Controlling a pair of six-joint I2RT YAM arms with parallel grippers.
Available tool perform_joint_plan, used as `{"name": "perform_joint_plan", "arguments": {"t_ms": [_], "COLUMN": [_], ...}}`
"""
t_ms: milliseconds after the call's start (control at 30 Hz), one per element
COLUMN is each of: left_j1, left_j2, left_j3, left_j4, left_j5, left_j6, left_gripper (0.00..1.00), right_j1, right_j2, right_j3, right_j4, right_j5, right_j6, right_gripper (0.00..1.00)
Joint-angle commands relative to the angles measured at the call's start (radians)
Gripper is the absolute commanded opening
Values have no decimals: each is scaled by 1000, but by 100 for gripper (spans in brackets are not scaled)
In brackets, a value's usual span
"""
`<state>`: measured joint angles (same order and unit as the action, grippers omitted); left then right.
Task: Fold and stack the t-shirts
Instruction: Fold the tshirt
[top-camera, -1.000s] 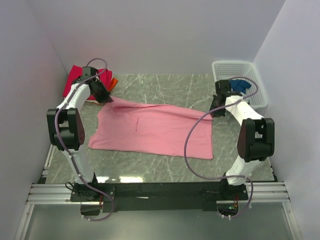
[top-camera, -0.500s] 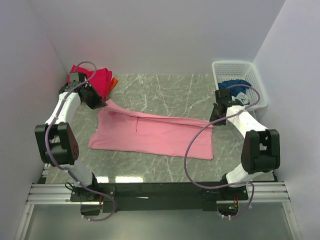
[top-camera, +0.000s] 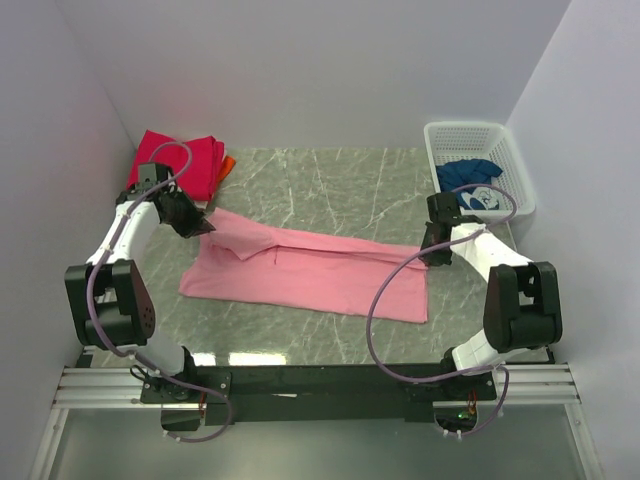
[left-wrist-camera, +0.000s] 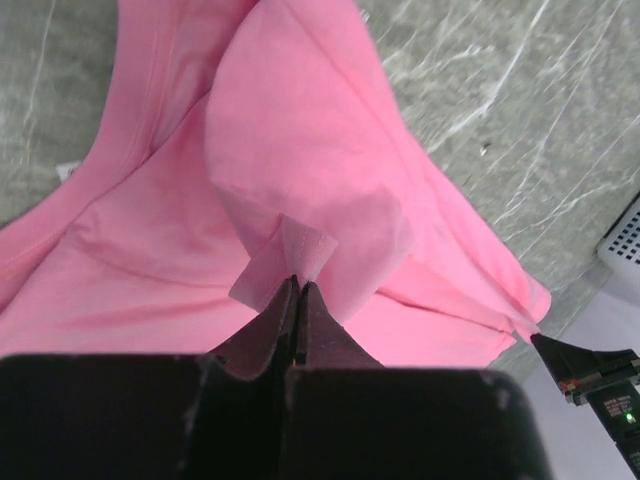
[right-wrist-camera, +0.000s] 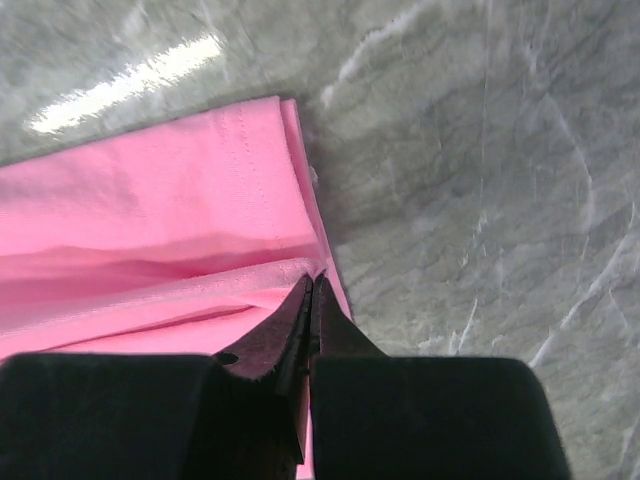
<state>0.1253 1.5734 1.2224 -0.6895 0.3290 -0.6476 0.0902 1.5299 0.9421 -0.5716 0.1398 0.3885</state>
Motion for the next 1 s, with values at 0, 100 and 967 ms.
{"name": "perform_joint_plan", "arguments": {"t_ms": [0,100,967], "left_j1": [7,13,-111], "left_j2": [-84,-108,-131], "left_j3": [-14,-26,-98], "left_j4": [-11,-24,1], "left_j5": [12,8,-151], "left_j6": [5,-1,161], "left_gripper": [0,0,57], "right_j1": [14,19,194], "right_j2": [-39,-37,1], "right_j3": [-22,-34,86], "right_j4": [26,27,12], "right_j5": [44,55,118], "right_j6": [3,9,82], "right_gripper": [0,0,43]}}
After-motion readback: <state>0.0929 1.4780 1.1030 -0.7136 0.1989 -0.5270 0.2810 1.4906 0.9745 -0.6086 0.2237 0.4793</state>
